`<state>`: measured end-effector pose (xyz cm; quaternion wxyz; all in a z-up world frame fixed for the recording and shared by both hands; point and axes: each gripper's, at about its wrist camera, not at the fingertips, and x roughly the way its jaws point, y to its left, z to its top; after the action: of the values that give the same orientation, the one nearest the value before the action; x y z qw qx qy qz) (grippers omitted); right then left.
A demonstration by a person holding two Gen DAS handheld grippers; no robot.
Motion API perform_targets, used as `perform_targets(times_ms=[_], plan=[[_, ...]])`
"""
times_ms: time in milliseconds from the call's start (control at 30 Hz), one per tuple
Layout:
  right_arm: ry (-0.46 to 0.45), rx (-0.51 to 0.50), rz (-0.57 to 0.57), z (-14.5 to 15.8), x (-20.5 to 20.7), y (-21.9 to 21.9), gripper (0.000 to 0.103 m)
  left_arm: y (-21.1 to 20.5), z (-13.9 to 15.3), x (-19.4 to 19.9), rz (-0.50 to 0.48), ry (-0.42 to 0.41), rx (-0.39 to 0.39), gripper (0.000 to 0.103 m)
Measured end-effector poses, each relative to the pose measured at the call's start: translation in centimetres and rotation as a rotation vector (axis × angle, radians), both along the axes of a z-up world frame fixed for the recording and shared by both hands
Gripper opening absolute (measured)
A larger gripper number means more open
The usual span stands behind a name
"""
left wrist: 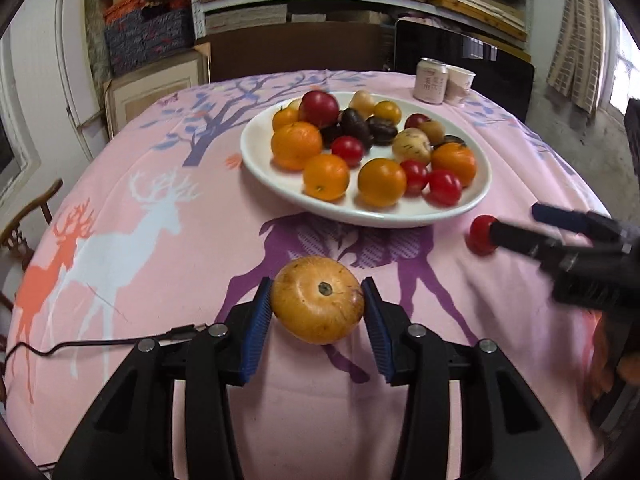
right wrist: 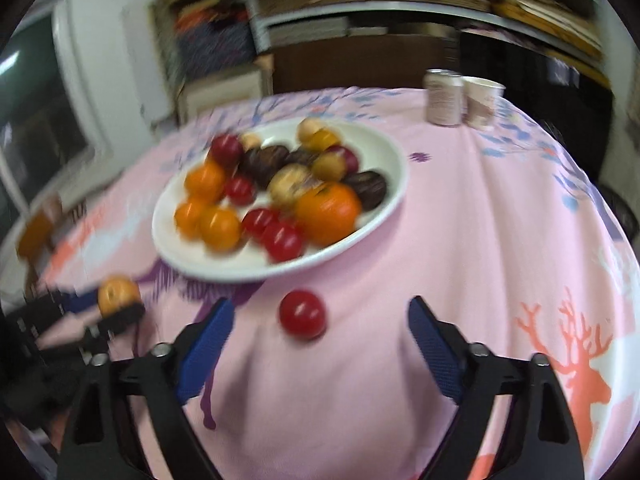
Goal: Organize fruits
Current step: 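Grasp the tan-orange fruit with the left tool while the right tool grasps the red tomato, then carry the tan-orange fruit and tomato over the white plate and open both tools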
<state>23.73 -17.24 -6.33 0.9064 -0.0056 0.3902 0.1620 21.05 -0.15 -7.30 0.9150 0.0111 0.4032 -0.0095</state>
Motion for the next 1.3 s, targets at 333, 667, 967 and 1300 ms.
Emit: perform_targets(times_ms=[333,667,967,1300], plan=[[0.043,-0.054,0.018,-1.4,0.7,1.3,0.043,-0.2,-0.9,0.3,-0.043,0.053,-0.055,0.044],[0.043,-0.032,0.016,-1.4,0.9,1.3,0.03,-0.3,-1.1,0.7,-0.037,0.067,-0.057,0.044],[0.009,-0.022,0.006,-0.7,0.5,1.0,0.029,0.1,-1.0,0.8,0.001,0.061,-0.045,0.044],[-0.019,-0.003,0.006,-0.1,-0.3,0.8,0.029,0.4,-0.7,0.6,0.018,0.043,-0.031,0.044]])
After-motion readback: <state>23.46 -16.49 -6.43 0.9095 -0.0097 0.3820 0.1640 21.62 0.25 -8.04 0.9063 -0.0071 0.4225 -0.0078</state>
